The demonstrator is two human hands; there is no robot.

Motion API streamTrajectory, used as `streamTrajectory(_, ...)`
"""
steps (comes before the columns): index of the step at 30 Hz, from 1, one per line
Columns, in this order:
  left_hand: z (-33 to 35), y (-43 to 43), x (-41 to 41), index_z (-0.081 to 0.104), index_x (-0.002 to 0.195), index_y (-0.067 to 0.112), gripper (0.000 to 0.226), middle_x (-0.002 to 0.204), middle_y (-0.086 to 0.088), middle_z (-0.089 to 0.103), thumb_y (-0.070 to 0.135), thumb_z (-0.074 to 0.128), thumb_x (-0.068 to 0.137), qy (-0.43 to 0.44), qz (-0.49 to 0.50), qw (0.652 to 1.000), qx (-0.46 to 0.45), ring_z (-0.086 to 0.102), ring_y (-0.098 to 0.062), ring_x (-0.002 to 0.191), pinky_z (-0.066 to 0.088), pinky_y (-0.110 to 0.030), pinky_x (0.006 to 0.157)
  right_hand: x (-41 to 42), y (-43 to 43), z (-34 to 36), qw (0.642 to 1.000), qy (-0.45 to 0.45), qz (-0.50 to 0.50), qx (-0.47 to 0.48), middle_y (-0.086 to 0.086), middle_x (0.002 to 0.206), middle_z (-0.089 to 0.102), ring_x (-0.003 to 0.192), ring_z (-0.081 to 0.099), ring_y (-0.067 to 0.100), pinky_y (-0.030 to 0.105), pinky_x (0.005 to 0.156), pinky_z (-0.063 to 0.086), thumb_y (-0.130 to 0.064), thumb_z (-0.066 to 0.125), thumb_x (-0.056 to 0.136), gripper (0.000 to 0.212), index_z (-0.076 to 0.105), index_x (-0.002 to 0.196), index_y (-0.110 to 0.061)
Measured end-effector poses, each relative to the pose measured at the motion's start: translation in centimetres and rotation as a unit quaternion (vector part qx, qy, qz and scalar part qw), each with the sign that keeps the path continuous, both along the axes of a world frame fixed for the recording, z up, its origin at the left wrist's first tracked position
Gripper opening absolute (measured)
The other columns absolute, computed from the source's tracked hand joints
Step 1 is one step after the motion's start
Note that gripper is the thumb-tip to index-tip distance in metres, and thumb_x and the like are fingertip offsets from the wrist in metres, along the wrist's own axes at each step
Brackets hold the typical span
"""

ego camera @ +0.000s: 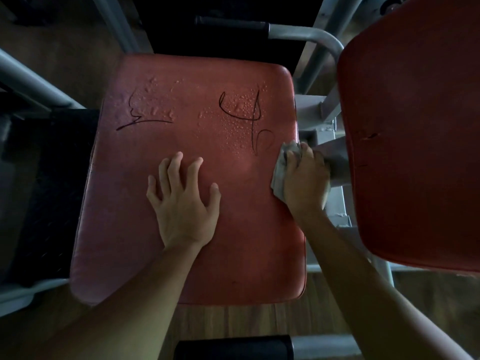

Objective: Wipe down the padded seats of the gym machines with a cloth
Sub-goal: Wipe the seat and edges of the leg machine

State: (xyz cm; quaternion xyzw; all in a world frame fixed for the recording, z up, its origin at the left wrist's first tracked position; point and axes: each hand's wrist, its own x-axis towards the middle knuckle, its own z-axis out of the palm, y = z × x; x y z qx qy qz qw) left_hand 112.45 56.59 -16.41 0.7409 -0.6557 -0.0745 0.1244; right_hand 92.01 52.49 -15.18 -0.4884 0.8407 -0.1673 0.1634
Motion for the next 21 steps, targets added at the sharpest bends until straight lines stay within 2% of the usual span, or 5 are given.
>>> streamTrajectory(4,0.0,0.0,0.0,0.043,0.144,0.028,0.054,0.159,-0.004,0.028,0.047,0.051,0.094,-0.005,-0.003,1.000,-0.004,0.019,-0.026,0.152,0.014,-0.056,0.121,-0.9,2.5,-0.6,0.997,-0.081,-0.005,-0.020,0.017,0.125,0.061,0.114,0.059,0.034,0.039,0.092,0.045,-0.033,0.045,0.105,0.038,0.059,0.130,-0.007)
streamTrajectory(10,0.1,-0.1,0.1,0.043,0.144,0.028,0.054,0.159,-0.004,0.029,0.047,0.052,0.094,0.002,-0.005,1.000,-0.003,0.019,-0.028,0.151,0.014,-0.056,0.120,-1.8,3.6,-0.6,0.994,-0.105,0.015,-0.024,0.013,0.111,0.068,0.103,0.063,0.030,0.039,0.090,0.049,-0.028,0.049,0.103,0.031,0.064,0.119,-0.007)
streamTrajectory(15,0.4,-0.2,0.3,0.044,0.143,0.029,0.055,0.159,-0.002,0.032,0.048,0.053,0.092,0.020,0.000,1.000,0.013,0.022,-0.026,0.151,0.014,-0.055,0.120,-1.9,2.8,1.0,0.993,-0.116,0.002,-0.027,0.004,0.094,0.065,0.089,0.062,0.020,0.014,0.067,0.037,-0.032,0.049,0.103,0.025,0.063,0.097,-0.011)
streamTrajectory(19,1.2,-1.2,0.6,0.059,0.127,0.030,0.046,0.143,0.002,0.049,0.046,0.054,0.084,0.039,0.013,0.999,-0.014,0.042,-0.026,0.132,0.027,-0.052,0.110,-1.5,1.1,2.3,0.990,-0.105,0.022,-0.094,0.007,0.113,0.070,0.106,0.064,0.021,0.033,0.088,0.049,-0.033,0.052,0.100,0.034,0.066,0.121,-0.010)
streamTrajectory(21,1.6,-3.5,0.8,0.064,0.117,0.027,0.038,0.131,0.002,0.054,0.044,0.053,0.085,0.075,0.033,0.996,-0.030,0.045,-0.027,0.120,0.029,-0.050,0.103,-1.0,-0.7,2.4,0.987,-0.097,0.048,-0.115,0.008,0.117,0.067,0.110,0.062,0.023,0.032,0.089,0.045,-0.030,0.055,0.099,0.034,0.064,0.125,-0.010)
